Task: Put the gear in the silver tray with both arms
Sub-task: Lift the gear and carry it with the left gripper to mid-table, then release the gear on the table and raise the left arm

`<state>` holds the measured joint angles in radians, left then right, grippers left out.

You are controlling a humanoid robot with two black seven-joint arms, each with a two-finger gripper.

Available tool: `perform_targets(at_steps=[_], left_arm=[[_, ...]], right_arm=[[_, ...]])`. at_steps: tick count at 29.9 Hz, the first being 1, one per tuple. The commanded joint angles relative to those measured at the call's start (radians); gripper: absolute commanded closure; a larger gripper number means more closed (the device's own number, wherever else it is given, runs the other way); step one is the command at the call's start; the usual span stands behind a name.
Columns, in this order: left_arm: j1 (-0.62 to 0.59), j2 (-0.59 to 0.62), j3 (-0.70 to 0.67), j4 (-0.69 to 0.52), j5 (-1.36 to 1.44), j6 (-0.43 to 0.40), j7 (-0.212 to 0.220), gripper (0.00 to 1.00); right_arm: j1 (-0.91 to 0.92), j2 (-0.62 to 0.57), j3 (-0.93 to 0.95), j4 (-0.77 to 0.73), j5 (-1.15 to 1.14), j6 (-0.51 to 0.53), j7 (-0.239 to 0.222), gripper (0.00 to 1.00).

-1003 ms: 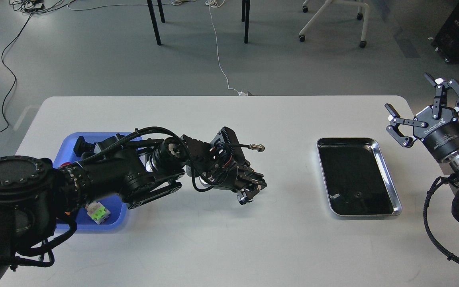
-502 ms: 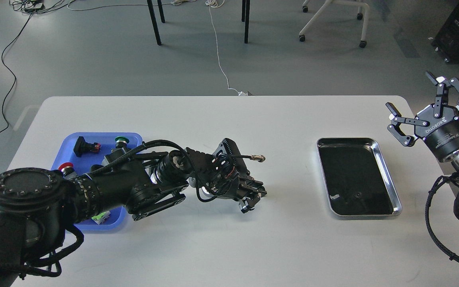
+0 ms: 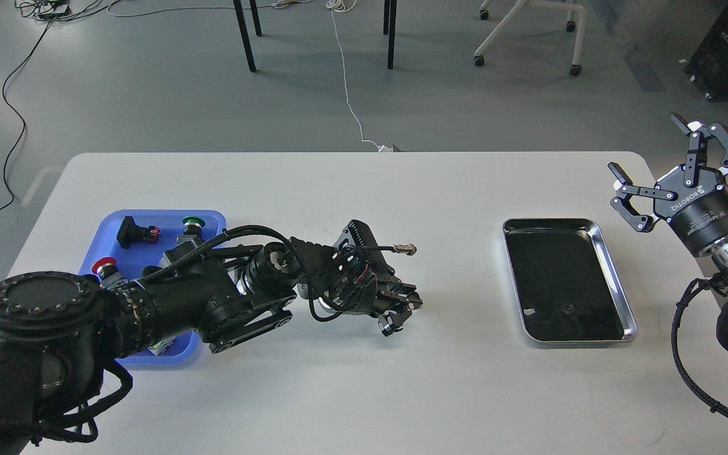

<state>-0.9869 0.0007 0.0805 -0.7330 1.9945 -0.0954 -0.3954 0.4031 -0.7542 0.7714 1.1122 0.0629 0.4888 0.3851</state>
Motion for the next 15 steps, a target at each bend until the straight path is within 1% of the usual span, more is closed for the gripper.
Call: perform_targets(at_steps=[1,2,5,7,10,11,13,15], left_arm=[[-0.004,-0.001,-0.002,-0.002,-0.017,0.008,-0.002,0.38],[-0.015,-0.001,-0.007,-0.009,-0.046,0.008,-0.016,0.32],[-0.059,0.004,-0.015,-0.014,-0.135,0.008,-0.042,0.29],[-0.093,0.021,-0.013,-0.020,-0.212,0.008,-0.059,0.29],[-0.114,0.031,-0.016,-0.020,-0.273,0.008,-0.062,0.27],[-0.124,0.039,-0.019,-0.020,-0.296,0.010,-0.065,0.25],[-0.137,0.077,-0.057,-0.022,-0.373,0.008,-0.068,0.22],[-0.144,0.116,-0.122,-0.020,-0.497,-0.001,-0.080,0.18]], right_arm=[[0.000,-0.001,-0.001,0.000,0.000,0.000,0.000,0.01],[0.005,-0.002,-0.001,0.001,-0.001,0.000,-0.002,0.01],[0.006,-0.005,-0.003,0.012,-0.001,0.000,-0.005,0.01],[0.010,-0.005,-0.004,0.014,-0.001,0.000,-0.005,0.01],[0.020,-0.005,-0.004,0.014,-0.003,0.000,-0.008,0.01],[0.029,-0.005,-0.007,0.014,-0.003,0.000,-0.008,0.01],[0.060,-0.008,-0.015,0.014,-0.009,0.000,-0.009,0.01],[0.094,-0.023,-0.024,0.014,-0.038,0.000,-0.011,0.01]])
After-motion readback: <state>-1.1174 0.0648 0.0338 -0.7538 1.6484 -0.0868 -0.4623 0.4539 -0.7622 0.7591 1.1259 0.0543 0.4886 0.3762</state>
